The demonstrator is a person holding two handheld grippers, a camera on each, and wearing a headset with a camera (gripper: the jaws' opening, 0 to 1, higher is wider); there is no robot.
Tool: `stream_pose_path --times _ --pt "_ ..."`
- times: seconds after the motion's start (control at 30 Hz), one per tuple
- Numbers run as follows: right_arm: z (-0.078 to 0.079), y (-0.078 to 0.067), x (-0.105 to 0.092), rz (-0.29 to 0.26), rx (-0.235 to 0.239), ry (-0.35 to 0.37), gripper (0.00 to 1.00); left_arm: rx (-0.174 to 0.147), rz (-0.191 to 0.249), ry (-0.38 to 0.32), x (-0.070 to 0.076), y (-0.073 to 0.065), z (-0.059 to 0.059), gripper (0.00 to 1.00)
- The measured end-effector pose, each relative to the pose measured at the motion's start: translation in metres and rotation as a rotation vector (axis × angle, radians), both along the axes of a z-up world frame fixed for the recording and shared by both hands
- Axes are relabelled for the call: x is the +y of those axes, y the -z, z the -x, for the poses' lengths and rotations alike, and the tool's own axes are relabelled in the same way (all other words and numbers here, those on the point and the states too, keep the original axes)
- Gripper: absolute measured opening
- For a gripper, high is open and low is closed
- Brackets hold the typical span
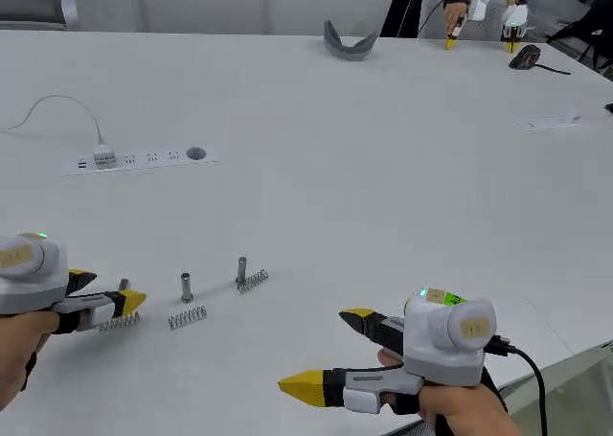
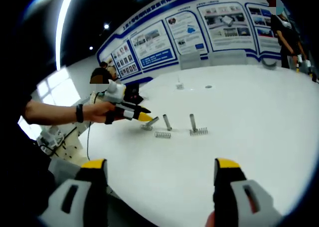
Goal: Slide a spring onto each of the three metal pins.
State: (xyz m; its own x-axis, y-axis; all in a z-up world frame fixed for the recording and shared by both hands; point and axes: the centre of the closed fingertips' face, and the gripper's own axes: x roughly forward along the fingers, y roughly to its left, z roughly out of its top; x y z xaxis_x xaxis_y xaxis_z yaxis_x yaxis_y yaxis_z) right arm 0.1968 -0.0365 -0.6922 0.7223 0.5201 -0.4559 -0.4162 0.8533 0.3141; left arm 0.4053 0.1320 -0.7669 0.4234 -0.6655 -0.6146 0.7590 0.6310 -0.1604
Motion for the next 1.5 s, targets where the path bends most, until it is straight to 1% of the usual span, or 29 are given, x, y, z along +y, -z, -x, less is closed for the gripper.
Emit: stream_pose_path --times 0.1,0.23,0.3,0.47,0.5,0.67,0.73,0.83,0.9,1.07,1.13,1.2,1.3,1.4,1.5 --pt "0.000 0.002 0.001 -0.002 0.005 -0.003 0.89 0.000 -0.017 0.007 -0.003 0.006 -0.004 0.46" --pt "0.001 0.003 0.003 -0.002 0.010 -0.007 0.89 0.012 -0.033 0.002 -0.003 0.014 -0.006 0.41" --pt "0.001 0.002 0.003 -0.001 0.011 -0.008 0.89 0.023 -0.049 -0.009 -0.001 0.018 -0.007 0.36" --pt "0.002 0.004 0.001 0.007 0.015 -0.007 0.89 0.035 -0.038 -0.024 -0.002 0.021 -0.011 0.27" --pt "0.002 0.003 0.001 0.008 0.015 -0.007 0.89 0.035 -0.041 -0.025 -0.003 0.020 -0.010 0.25" --pt "0.001 0.003 0.001 0.007 0.014 -0.007 0.89 0.042 -0.060 -0.016 -0.006 0.025 -0.011 0.20" --pt "0.000 0.003 0.001 0.007 0.014 -0.006 0.89 0.036 -0.066 -0.014 -0.008 0.025 -0.012 0.17" --pt "0.000 0.003 0.001 0.008 0.014 -0.008 0.89 0.014 -0.094 0.001 -0.009 0.027 -0.014 0.13" --pt "0.000 0.003 0.000 0.007 0.015 -0.008 0.89 0.017 -0.091 0.001 -0.010 0.027 -0.014 0.12" --pt "0.000 0.004 -0.001 -0.002 0.023 -0.003 0.89 -0.001 -0.106 0.023 -0.010 0.026 -0.013 0.10" --pt "0.000 0.004 -0.001 -0.004 0.020 -0.001 0.89 -0.014 -0.112 0.030 -0.010 0.025 -0.013 0.09" --pt "0.000 0.005 -0.001 -0.004 0.021 0.000 0.89 -0.034 -0.133 0.052 -0.010 0.026 -0.013 0.09" --pt "0.000 0.006 0.000 -0.002 0.024 -0.004 0.89 -0.033 -0.137 0.055 -0.009 0.025 -0.012 0.09" --pt "0.000 0.006 0.001 -0.003 0.024 -0.003 0.89 -0.027 -0.131 0.056 -0.008 0.026 -0.012 0.08" --pt "0.001 0.007 0.000 -0.004 0.032 0.002 0.89 -0.030 -0.136 0.061 -0.008 0.025 -0.012 0.08"
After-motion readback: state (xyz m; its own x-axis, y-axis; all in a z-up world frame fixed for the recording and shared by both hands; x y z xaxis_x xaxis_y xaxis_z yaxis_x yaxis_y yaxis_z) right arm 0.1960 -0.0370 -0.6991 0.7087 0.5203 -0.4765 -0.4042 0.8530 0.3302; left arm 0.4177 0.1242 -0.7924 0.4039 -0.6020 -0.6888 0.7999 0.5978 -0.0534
